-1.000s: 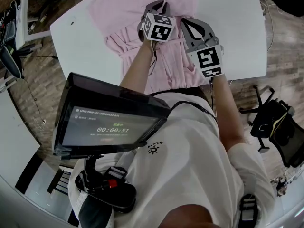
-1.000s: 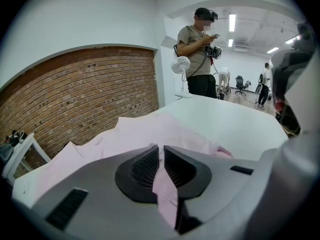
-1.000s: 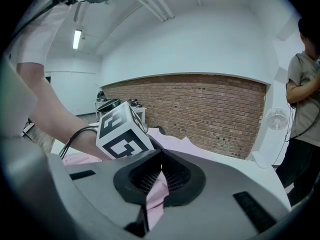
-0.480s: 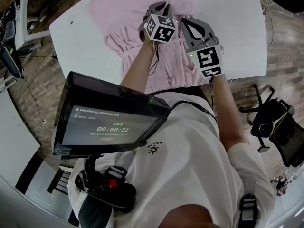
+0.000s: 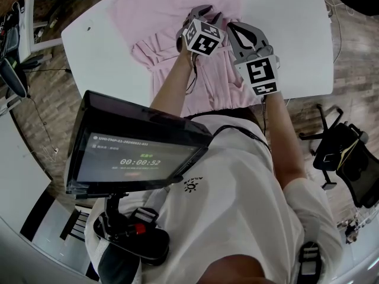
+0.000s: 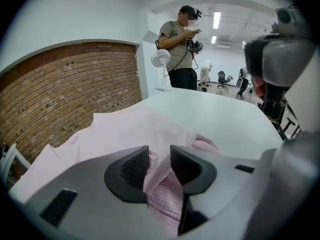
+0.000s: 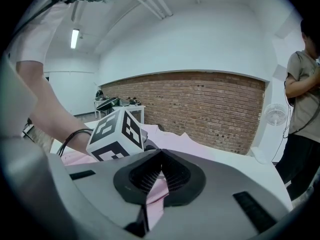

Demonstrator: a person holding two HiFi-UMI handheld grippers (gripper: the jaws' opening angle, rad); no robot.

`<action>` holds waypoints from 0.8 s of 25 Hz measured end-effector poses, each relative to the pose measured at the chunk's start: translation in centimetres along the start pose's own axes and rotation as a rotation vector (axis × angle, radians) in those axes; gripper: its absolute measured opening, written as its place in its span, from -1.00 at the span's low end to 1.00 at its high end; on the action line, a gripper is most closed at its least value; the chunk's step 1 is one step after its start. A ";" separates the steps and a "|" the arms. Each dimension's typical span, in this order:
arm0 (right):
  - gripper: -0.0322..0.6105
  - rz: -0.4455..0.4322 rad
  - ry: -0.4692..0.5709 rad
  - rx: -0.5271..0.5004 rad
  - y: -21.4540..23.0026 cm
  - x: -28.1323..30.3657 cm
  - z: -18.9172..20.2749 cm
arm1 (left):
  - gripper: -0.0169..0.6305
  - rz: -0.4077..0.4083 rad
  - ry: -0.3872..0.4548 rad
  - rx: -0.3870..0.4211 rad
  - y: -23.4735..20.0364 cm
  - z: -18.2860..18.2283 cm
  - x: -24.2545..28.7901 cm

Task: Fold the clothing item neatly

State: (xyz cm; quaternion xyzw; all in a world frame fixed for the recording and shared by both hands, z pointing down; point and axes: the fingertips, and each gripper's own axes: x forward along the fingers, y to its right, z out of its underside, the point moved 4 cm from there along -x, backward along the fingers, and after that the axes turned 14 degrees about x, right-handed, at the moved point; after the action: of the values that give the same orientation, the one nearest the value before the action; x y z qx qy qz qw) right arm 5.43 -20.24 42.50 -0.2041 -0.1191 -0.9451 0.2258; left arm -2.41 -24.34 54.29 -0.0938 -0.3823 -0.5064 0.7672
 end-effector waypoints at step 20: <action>-0.89 -0.030 -0.006 0.033 -1.5 5.4 -0.2 | -0.46 -0.083 0.068 -0.081 -4.3 4.1 -6.4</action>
State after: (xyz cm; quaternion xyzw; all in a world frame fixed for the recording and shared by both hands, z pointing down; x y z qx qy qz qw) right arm 0.24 -21.03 44.50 -0.2013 -0.1385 -0.9456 0.2146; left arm -9.36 -19.70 51.70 -0.0916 -0.3389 -0.5555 0.7538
